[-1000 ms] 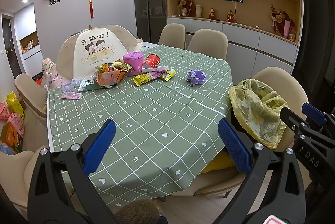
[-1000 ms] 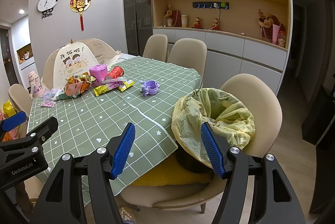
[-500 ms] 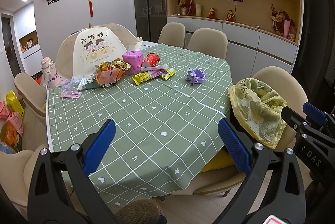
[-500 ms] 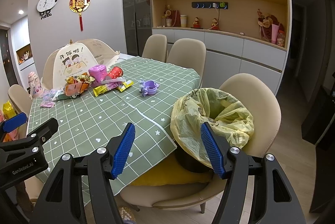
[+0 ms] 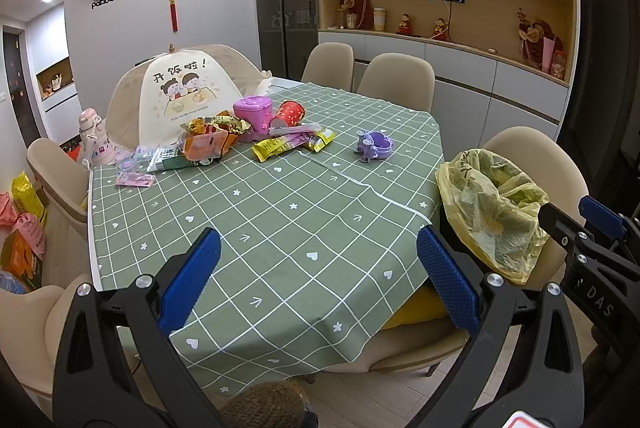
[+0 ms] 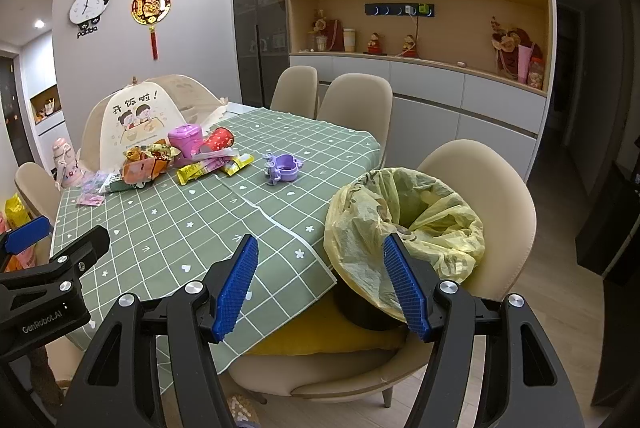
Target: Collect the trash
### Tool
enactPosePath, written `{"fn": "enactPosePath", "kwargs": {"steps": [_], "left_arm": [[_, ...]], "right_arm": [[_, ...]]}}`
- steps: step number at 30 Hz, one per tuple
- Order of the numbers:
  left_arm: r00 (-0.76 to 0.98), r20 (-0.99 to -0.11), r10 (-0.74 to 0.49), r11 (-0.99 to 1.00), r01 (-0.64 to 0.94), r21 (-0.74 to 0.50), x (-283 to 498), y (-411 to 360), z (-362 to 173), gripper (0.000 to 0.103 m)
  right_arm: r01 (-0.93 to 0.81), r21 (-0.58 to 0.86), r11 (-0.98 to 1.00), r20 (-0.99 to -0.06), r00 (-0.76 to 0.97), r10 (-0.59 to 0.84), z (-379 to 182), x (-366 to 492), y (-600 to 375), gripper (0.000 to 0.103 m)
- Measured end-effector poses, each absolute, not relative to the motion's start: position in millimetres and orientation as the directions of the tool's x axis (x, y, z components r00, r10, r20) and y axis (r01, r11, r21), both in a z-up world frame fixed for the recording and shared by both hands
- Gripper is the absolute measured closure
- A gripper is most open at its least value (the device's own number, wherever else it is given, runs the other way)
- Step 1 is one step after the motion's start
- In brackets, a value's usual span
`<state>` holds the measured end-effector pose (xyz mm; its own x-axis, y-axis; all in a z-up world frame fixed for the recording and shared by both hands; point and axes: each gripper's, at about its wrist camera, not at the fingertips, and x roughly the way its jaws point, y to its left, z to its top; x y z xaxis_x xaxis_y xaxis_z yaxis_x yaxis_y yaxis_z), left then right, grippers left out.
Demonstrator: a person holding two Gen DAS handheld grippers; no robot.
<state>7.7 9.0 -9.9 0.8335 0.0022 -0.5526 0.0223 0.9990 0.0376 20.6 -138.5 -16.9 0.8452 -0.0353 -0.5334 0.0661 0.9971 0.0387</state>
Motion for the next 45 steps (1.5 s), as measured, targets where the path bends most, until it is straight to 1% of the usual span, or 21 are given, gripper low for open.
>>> {"fn": "enactPosePath", "kwargs": {"steps": [31,39,45], "left_arm": [[0.828,-0.561,-0.004,0.999,0.031,0.039,16,0,-13,0.009],[0.817,-0.577,-0.013,0.999,0.040,0.033,27,-2,-18,0.009],[0.800,-0.600,-0.019,0.999,0.039,0.021,46,7,-25,0.009]], "right_arm": [[0.079,0.043,0.996,-0.535,0.843,-0.044,-20,25,-150,0.041],[0.094,0.051,0.994,-0.556,0.830,-0.050,-26,37,-157,0.041],[0.102,0.080,0.992,-0.589,0.808,-0.036,-39,58,-157,0.041]]}}
